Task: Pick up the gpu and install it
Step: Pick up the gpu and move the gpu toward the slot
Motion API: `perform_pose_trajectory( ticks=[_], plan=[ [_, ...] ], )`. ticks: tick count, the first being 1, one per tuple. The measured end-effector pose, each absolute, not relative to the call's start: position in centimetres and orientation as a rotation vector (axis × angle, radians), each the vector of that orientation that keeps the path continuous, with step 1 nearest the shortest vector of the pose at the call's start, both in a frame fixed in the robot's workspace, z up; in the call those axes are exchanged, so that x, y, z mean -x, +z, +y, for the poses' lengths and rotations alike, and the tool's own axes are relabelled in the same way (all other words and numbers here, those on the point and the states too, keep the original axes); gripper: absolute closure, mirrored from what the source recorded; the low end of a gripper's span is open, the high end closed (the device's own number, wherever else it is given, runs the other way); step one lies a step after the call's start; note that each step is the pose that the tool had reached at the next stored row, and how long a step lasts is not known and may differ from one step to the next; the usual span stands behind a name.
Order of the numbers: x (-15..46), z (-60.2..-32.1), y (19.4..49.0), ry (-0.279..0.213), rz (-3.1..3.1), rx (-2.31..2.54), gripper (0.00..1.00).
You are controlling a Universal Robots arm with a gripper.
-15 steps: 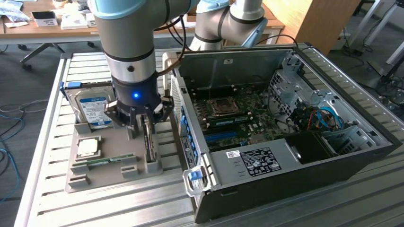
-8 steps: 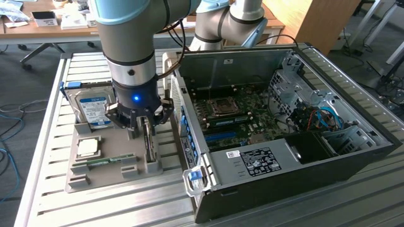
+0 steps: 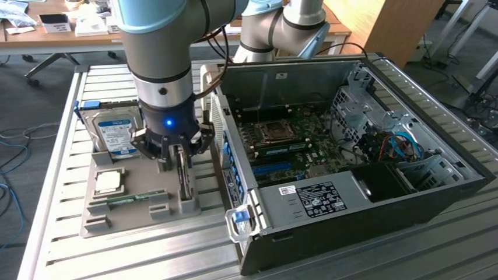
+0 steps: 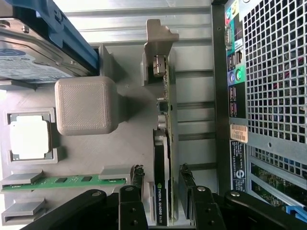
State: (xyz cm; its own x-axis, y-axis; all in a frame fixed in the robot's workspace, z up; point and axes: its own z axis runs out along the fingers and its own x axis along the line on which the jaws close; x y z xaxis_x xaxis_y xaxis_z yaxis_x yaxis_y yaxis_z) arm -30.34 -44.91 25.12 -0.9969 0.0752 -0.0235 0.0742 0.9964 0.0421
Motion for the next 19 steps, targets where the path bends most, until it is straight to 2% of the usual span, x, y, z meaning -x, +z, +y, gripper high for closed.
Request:
perform_pose_trajectory(
  ticks=[19],
  plan=[
    [30.15, -44.68, 24.52, 0.064, 3.114, -0.117, 0.57]
  ],
)
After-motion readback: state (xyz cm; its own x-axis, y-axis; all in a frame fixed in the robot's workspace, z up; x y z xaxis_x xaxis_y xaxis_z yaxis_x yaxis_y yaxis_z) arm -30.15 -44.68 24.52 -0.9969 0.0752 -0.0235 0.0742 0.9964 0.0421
